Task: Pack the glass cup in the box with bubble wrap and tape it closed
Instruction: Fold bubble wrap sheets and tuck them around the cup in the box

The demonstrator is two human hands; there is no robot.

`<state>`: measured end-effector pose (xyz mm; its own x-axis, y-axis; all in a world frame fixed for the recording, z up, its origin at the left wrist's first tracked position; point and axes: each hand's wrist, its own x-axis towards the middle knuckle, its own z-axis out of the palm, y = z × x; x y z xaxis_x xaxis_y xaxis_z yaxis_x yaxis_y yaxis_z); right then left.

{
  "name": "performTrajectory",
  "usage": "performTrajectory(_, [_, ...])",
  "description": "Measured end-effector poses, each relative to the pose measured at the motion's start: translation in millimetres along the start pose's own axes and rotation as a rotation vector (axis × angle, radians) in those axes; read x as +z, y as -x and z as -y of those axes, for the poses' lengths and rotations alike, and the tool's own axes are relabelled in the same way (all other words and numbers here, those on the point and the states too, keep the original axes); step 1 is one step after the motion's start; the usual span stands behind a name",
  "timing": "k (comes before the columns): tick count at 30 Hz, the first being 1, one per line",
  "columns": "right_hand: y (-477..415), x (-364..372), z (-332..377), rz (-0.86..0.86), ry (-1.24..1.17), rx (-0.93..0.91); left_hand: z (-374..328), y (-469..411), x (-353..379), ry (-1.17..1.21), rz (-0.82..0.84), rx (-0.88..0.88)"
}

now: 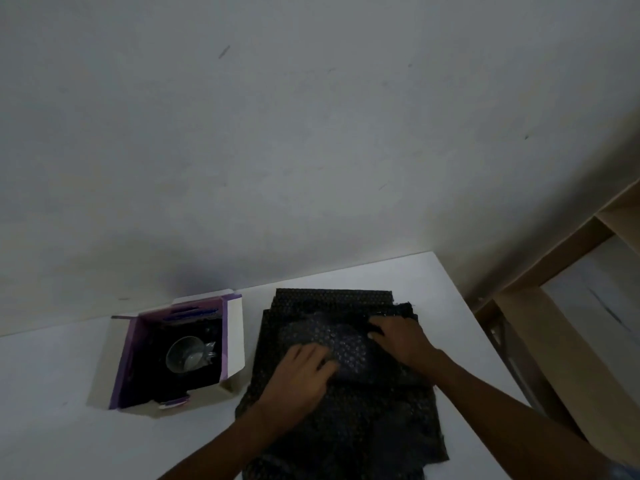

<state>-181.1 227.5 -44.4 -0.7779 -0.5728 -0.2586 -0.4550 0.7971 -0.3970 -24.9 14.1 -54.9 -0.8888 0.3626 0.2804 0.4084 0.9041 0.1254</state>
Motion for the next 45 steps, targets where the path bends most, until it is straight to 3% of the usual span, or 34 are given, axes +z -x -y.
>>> performTrajectory(8, [-35.0,18.6,0.8,-0.291,0.385,0.008,6.5,-11.8,66.3,-0.079,0.398,-0.163])
performTrajectory(11, [-4.2,45.1,-5.6,-0.124,0.410,-0.157,16.0,-15.7,71.9,-0.065,0.395,-0.148])
performTrajectory(14, [24.4,57.1,-18.9,-0.026,0.434,-0.190,23.8,-17.7,65.6,-0.059,0.348,-0.129])
performTrajectory(18, [32.7,34.4,-24.8,-0.007,0.116,-0.177,24.2,-18.2,42.8,0.083,0.252,-0.230])
performTrajectory(22, [31.2,0.7,-10.1,0.311,-0.212,-0.078,27.7,-9.2,22.9,0.158,0.164,-0.221])
performTrajectory(27, [20.2,23.2,-16.5,0.431,-0.193,0.127,19.7,-6.7,26.9,-0.029,0.135,-0.112])
performTrajectory(30, [28.9,42.6,-14.0,0.190,0.063,0.114,19.0,-0.6,45.4,-0.059,0.449,-0.012])
performTrajectory(32, [38.3,49.6,-7.1,0.034,0.107,0.080,21.8,-1.9,53.1,-0.060,0.544,-0.017])
performTrajectory(36, [55.4,46.1,5.8,0.073,0.145,-0.121,22.0,-18.7,39.4,0.032,0.359,-0.026])
performTrajectory(42, [52.6,-23.3,50.0,-0.315,0.043,-0.109,51.7,-52.0,-53.7,0.038,0.037,-0.049])
performTrajectory(45, [37.7,-54.5,100.8,-0.424,-0.008,-0.192,83.1,-45.2,-116.8,0.040,-0.027,-0.102])
